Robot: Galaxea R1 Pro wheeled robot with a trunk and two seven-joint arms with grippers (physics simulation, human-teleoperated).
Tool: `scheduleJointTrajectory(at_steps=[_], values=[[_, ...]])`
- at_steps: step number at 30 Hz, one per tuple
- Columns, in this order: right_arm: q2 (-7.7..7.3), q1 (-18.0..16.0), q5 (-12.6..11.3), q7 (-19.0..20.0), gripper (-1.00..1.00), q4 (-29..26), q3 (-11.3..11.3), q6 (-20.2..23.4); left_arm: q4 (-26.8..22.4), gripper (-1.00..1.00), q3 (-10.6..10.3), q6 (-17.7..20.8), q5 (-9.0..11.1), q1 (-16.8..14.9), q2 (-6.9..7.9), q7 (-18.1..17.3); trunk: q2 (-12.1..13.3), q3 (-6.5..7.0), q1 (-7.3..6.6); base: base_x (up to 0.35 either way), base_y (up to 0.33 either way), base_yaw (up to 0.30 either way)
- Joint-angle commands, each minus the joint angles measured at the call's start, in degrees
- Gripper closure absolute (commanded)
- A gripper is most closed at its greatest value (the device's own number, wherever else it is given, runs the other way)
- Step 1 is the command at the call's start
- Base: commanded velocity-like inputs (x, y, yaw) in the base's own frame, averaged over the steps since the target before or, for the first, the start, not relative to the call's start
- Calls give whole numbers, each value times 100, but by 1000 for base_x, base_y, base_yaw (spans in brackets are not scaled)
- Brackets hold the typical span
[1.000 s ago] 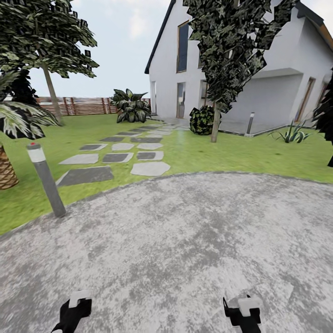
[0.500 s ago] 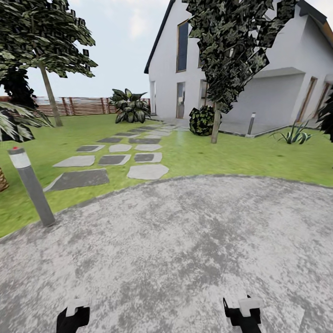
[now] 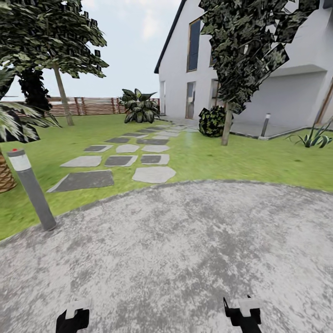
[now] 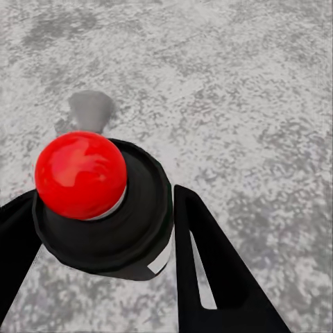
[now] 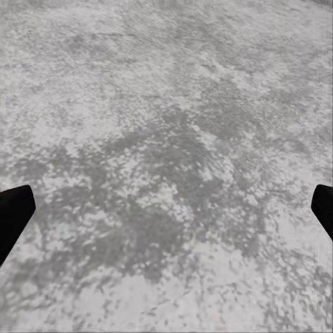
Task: In the garden, pick up the pesticide atomizer on the floor and spray pesticide onto both trees until each tree trunk is fully covered.
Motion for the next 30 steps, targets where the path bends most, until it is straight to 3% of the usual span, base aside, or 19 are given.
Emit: scheduleJointTrajectory(at_steps=[1, 30], values=[[-2, -2, 52, -59, -100, 2, 30, -3, 8, 100, 5, -18, 16, -5, -3, -4, -2, -6, 2, 337, -95, 272], [-2, -4, 52, -65, -100, 2, 30, -3, 16, 100, 5, -17, 17, -1, -51, -4, -2, 69, 2, 331, -109, 260]])
